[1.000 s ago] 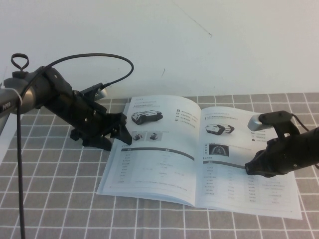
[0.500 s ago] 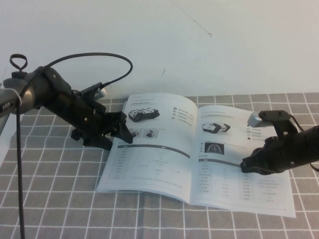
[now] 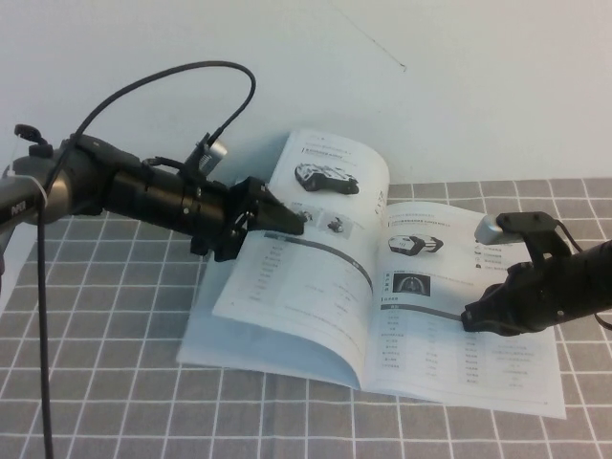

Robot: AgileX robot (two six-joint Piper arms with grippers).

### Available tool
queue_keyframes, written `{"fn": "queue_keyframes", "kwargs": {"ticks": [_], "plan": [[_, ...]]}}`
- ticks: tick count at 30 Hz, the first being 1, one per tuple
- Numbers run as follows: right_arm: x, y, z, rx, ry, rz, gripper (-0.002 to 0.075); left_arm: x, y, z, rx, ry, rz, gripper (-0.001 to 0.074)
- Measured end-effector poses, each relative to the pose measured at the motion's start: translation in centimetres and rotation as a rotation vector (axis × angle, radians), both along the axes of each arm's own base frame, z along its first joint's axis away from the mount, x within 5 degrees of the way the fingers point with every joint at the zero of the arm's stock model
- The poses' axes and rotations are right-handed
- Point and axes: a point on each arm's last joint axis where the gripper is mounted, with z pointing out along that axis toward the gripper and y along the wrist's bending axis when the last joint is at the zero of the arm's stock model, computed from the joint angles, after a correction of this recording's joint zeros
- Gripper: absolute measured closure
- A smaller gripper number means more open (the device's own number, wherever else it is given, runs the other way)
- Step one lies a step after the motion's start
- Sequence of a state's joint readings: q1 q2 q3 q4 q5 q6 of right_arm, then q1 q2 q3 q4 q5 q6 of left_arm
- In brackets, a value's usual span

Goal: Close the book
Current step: 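Close the open booklet and leave it lying on the table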

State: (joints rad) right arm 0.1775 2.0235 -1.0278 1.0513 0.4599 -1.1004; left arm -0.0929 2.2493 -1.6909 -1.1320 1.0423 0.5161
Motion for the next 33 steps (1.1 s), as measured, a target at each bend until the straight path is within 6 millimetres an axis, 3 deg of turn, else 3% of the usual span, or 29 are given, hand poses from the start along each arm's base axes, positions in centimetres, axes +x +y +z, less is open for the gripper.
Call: {"fn": "queue_keyframes", "kwargs": {"ticks": [9, 20, 28, 33], "plan": [[0.0, 0.0, 0.0, -0.001, -0.003, 0.005, 0.0729, 0.1, -0.5, 0.9, -0.113, -0.034, -0.003, 0.0213], [0.0, 0.0, 0.0, -0.001, -0.004, 0.005, 0.0729, 0.5, 4.4, -0.6, 0.080, -0.011, 0.040, 0.0213], [0.0, 0.0, 0.0, -0.002, -0.006, 0.009, 0.0729, 0.4, 4.7, -0.7, 0.096, -0.013, 0.021, 0.0213], [0.0, 0.0, 0.0, -0.003, -0.008, 0.012, 0.0729, 0.3, 5.5, -1.5, 0.233, 0.013, 0.026, 0.0213]]}}
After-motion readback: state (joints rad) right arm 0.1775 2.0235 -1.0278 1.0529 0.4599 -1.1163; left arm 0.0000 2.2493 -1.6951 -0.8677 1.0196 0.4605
